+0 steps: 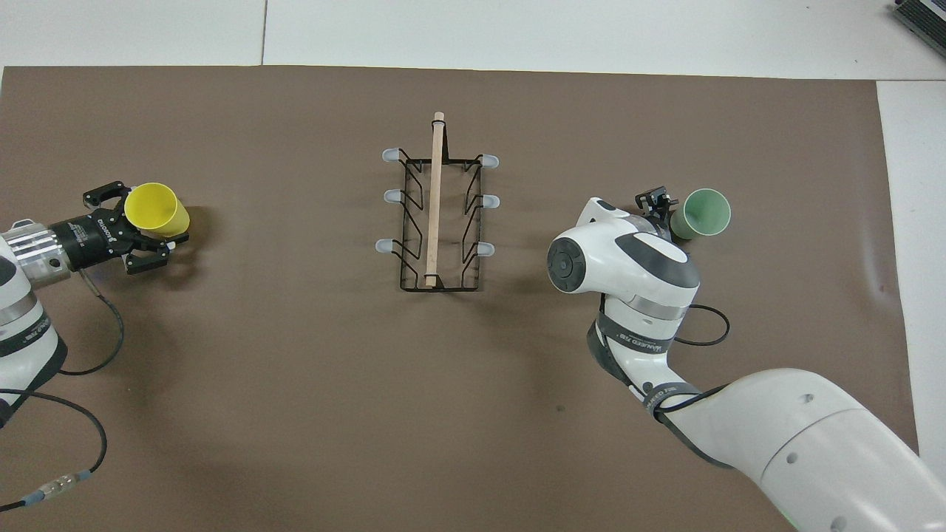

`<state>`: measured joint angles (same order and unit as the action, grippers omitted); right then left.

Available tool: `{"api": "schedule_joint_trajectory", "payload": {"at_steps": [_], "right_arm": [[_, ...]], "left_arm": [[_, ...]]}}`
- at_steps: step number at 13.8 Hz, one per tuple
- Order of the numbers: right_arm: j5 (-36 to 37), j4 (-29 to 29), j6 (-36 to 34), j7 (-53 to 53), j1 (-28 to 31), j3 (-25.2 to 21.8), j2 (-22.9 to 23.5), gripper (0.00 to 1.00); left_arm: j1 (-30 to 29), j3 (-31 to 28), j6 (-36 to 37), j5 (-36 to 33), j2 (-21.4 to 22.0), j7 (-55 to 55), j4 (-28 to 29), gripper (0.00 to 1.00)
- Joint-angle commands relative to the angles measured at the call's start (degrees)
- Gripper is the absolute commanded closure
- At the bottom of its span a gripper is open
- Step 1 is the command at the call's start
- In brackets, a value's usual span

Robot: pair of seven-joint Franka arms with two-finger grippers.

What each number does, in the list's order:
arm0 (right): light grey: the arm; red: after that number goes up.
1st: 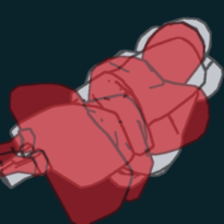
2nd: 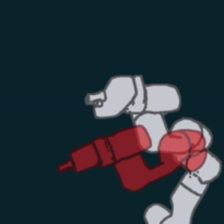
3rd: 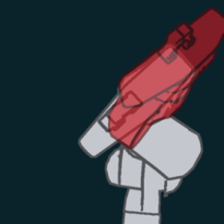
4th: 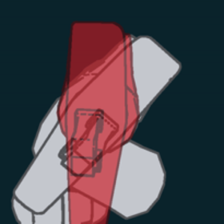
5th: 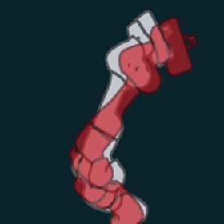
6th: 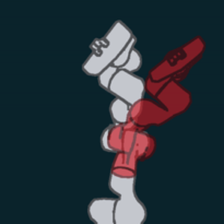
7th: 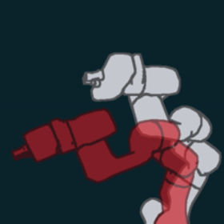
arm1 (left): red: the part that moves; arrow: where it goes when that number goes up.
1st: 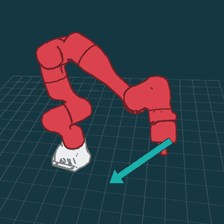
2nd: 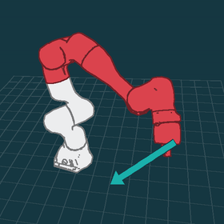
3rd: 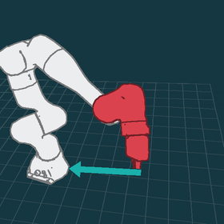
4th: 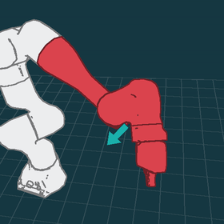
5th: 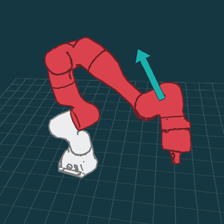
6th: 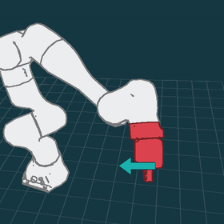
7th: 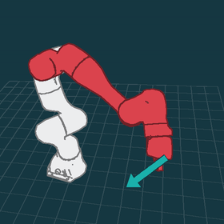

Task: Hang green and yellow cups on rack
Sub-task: 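Close the left gripper on the yellow cup, then carry the yellow cup with the left gripper to the rack peg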

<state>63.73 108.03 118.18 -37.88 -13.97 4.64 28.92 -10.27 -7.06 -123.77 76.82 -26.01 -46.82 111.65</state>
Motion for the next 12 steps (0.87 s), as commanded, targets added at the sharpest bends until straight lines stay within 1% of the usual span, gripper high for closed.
{"api": "schedule_joint_trajectory", "payload": {"at_steps": [1,2,3,4,6,8,10,12], "right_arm": [[2.0,2.6,1.9,-1.3,1.5,0.5,-1.7,0.00],[3.7,2.7,2.0,-1.6,1.6,0.5,-1.8,0.00],[4.6,3.1,2.1,-1.7,1.8,0.5,-1.8,0.00],[4.7,3.4,2.5,-1.7,1.9,0.5,-1.8,0.00],[4.7,3.5,2.6,-1.8,2.1,0.5,-1.9,0.00],[4.7,3.5,2.7,-1.8,2.4,0.5,-1.9,0.00],[4.7,3.5,2.8,-1.7,2.5,0.5,-1.9,0.00],[4.9,3.8,3.6,-1.7,3.2,0.5,-1.8,0.00]], "left_arm": [[4.1,-0.5,-5.6,1.2,1.0,0.9,0.9,0.00],[5.4,-0.5,-7.3,1.2,1.2,0.3,0.6,0.13],[6.6,-0.6,-8.7,1.1,1.4,1.0,0.7,0.69],[7.8,-0.8,-9.7,1.1,1.7,1.3,0.5,1.00],[10.7,-0.9,-13.1,0.3,2.9,0.9,-0.4,1.00],[13.1,-1.0,-15.2,-2.1,5.1,0.6,-0.6,1.00],[15.2,-1.0,-17.8,-6.5,9.1,0.5,-0.2,1.00],[16.7,-1.0,-17.8,-11.7,12.4,0.3,0.1,1.00]]}}
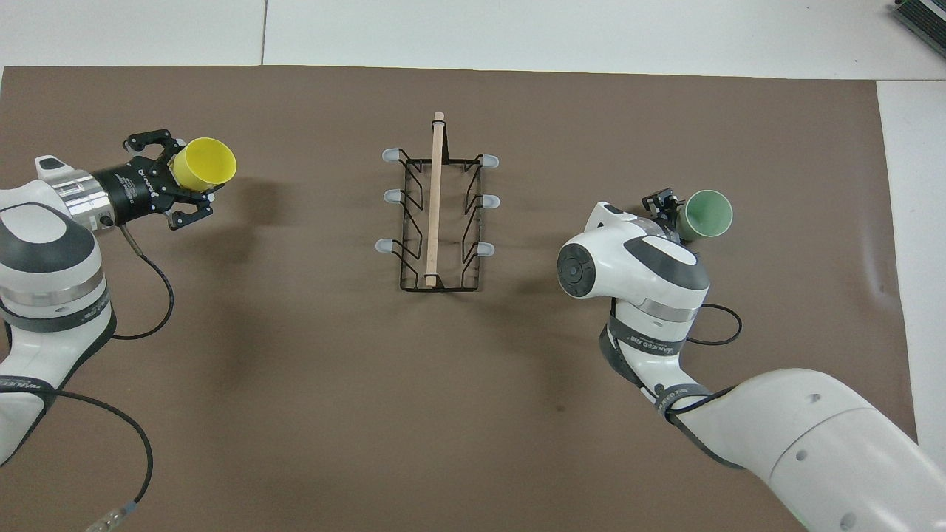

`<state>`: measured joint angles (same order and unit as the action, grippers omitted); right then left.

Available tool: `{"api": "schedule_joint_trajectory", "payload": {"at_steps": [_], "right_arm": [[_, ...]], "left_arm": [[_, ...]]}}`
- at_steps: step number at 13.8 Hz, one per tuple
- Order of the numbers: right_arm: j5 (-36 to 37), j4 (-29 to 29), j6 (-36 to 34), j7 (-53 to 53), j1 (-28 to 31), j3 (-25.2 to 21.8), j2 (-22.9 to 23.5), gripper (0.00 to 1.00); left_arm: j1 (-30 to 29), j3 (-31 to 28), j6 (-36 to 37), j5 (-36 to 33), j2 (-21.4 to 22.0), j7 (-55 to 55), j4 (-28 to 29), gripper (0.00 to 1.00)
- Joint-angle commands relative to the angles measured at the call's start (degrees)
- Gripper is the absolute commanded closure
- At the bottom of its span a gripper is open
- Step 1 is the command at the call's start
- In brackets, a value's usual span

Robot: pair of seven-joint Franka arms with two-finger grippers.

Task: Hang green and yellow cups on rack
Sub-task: 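Carry the yellow cup with the left gripper to the rack peg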

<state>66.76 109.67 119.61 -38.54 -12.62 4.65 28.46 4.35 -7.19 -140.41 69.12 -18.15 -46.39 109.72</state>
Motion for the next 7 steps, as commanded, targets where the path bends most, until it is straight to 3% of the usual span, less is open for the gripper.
{"api": "schedule_joint_trajectory", "payload": {"at_steps": [1,5,7], "right_arm": [[2.8,2.5,2.8,-0.9,2.2,0.4,-1.3,0.00],[3.3,2.7,3.2,-0.6,2.5,0.4,-1.3,0.00],[3.3,3.0,3.2,-0.4,2.5,0.4,-1.3,0.00]], "left_arm": [[2.8,-0.9,-0.9,-6.3,5.9,-0.2,2.3,1.00],[6.9,-0.9,-0.8,-16.4,9.4,-0.3,2.4,1.00],[10.0,-1.0,-0.8,-24.8,9.7,-0.4,2.3,1.00]]}}
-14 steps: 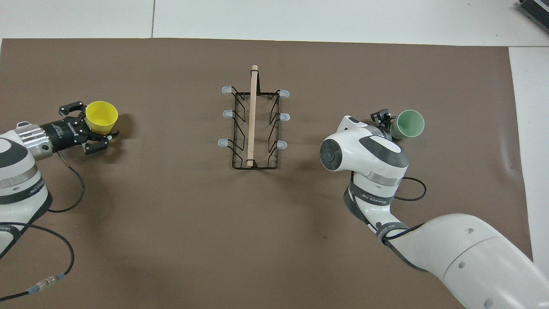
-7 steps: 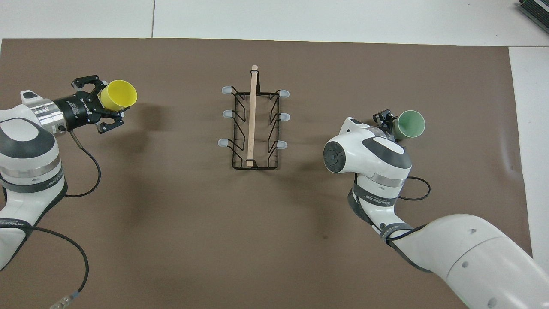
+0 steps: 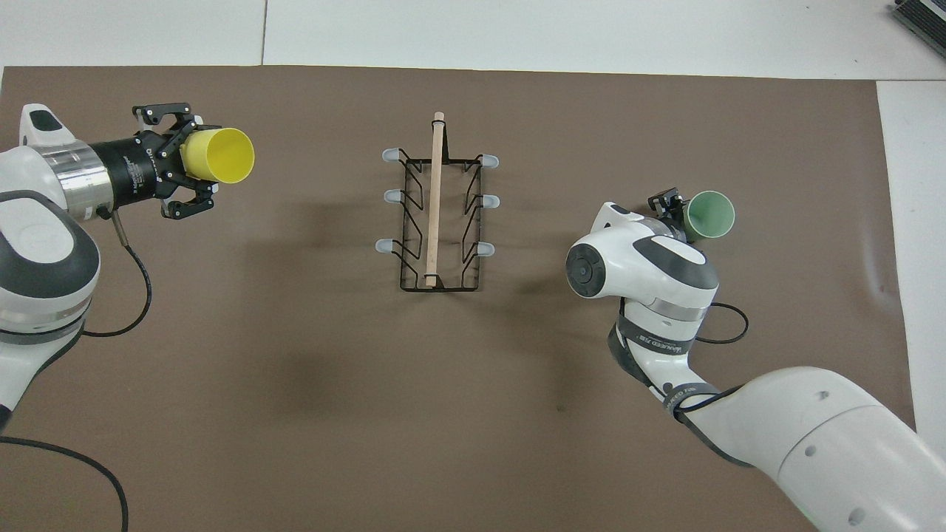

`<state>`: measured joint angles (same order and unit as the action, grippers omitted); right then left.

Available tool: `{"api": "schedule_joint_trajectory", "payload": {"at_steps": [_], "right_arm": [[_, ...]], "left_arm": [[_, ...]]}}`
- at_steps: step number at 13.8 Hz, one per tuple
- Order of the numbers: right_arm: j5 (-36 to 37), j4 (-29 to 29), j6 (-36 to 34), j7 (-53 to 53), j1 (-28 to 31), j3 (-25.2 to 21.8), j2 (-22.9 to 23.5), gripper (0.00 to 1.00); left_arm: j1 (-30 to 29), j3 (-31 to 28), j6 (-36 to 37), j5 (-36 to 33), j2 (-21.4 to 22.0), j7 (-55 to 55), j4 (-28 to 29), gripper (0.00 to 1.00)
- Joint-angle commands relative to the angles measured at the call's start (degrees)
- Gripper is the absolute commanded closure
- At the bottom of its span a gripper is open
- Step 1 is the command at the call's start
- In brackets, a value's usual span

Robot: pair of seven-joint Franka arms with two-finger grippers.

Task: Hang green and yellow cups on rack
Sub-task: 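Carry the yellow cup with the left gripper to the rack peg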

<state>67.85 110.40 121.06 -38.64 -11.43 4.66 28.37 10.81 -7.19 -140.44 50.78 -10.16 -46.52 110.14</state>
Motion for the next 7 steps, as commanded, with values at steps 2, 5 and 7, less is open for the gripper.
{"api": "schedule_joint_trajectory", "payload": {"at_steps": [2,5,7], "right_arm": [[2.3,2.4,1.9,-0.3,1.6,0.4,-1.3,0.00],[4.0,3.1,2.8,-0.4,2.4,0.4,-1.3,0.39],[4.0,3.1,2.7,-0.5,2.4,0.4,-1.3,1.00]], "left_arm": [[6.6,-1.0,-0.9,-16.9,1.5,-2.1,1.5,1.00],[11.8,-0.9,-1.1,-36.3,1.4,-10.8,1.3,1.00],[15.5,-0.9,-1.1,-47.0,1.4,-18.0,1.4,1.00]]}}
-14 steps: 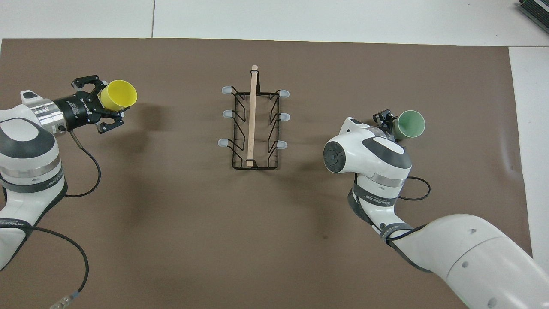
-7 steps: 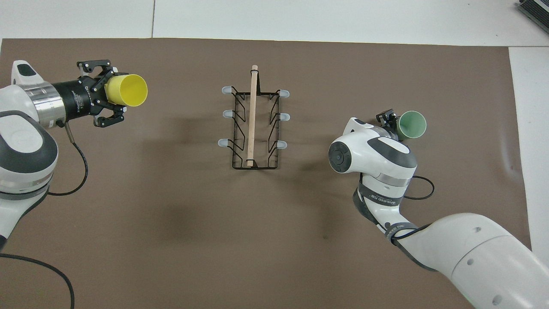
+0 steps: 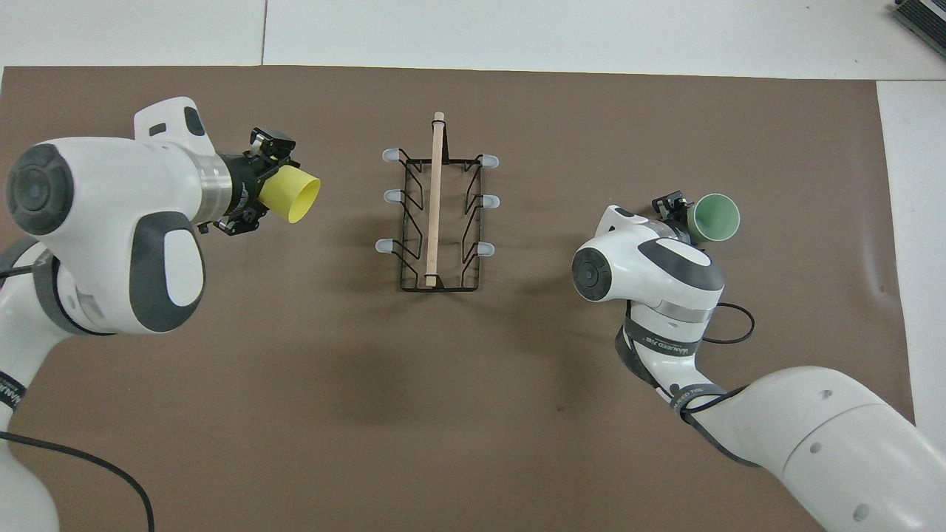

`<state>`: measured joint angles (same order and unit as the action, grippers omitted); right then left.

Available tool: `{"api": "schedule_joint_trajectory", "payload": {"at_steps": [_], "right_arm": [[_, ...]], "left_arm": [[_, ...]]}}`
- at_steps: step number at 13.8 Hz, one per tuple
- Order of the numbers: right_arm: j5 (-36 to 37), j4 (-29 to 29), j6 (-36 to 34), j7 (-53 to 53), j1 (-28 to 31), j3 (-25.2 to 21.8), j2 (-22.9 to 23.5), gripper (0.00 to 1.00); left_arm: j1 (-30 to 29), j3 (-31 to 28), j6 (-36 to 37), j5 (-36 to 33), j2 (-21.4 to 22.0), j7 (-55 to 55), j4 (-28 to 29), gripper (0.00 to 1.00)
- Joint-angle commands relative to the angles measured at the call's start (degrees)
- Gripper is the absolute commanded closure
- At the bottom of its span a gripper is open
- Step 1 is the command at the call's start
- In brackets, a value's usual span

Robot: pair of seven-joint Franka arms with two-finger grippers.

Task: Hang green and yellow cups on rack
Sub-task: 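Carry the yellow cup with the left gripper to the rack peg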

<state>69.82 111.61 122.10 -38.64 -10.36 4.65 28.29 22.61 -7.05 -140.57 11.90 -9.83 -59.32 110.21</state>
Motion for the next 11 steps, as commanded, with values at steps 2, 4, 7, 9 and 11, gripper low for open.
{"api": "schedule_joint_trajectory", "payload": {"at_steps": [2,4,7,9,11], "right_arm": [[2.1,1.5,1.6,-0.8,1.3,0.4,-1.2,1.00],[2.2,1.0,1.0,-1.1,1.1,0.4,-1.1,1.00],[2.2,0.5,0.9,-2.7,1.0,0.4,-1.1,1.00],[2.2,0.5,0.9,-3.1,0.9,0.4,-1.1,1.00],[2.2,0.5,0.9,-3.3,1.0,0.5,-1.1,1.00]], "left_arm": [[7.1,-1.0,-0.7,-18.4,1.2,-14.5,1.7,1.00],[10.1,-1.0,0.8,-26.3,1.5,-21.9,1.8,1.00],[15.3,-1.0,6.5,-35.8,3.1,-31.2,2.2,1.00],[18.4,-0.9,9.3,-42.0,4.6,-37.5,4.3,1.00],[20.8,-0.9,10.7,-45.5,6.0,-42.1,6.6,1.00]]}}
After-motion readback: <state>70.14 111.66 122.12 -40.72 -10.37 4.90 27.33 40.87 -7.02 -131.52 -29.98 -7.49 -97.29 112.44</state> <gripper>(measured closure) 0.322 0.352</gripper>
